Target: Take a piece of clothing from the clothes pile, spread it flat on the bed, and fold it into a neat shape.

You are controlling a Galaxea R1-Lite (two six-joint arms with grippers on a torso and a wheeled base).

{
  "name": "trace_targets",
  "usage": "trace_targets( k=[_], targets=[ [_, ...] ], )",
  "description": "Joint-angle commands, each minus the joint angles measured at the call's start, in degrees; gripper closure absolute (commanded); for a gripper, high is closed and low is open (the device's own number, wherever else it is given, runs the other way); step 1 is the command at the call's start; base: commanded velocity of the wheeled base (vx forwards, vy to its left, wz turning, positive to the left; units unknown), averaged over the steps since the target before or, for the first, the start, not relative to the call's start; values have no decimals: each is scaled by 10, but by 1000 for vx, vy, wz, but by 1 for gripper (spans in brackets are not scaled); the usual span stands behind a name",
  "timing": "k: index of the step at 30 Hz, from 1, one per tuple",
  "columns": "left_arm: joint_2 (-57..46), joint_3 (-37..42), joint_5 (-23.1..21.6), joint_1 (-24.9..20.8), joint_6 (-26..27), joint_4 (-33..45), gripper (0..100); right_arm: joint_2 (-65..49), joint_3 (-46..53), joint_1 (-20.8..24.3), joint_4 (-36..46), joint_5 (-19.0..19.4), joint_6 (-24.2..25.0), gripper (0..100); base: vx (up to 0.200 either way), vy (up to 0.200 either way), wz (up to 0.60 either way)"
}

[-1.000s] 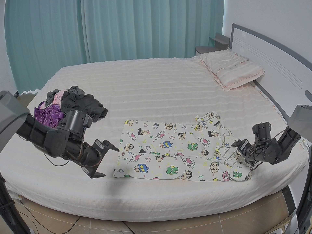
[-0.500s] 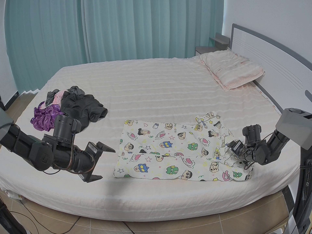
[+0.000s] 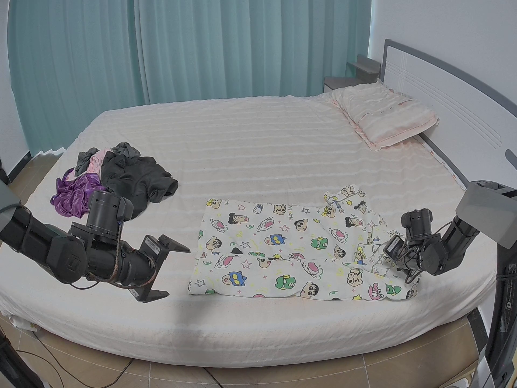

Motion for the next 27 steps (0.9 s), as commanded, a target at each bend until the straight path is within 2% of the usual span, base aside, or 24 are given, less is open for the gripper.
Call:
trace_targets(
  k=[1,8,16,21,27],
  targets=[
    [2,1,0,0,-1,0,0,-33,20,0,0,1,-1,100,0,0,0],
    [1,5,-1,-1,-1,-1,0,-100,58,3,9,3,-5,100,0,0,0],
    [2,6,-1,-2,-1,-1,0,-190,77,4,79,11,-6,100,0,0,0],
    [2,7,-3,-2,-1,-1,0,-224,84,20,126,11,-5,100,0,0,0],
    [2,11,-5,-4,0,-1,0,-251,110,40,132,10,-5,100,0,0,0]
  ],
)
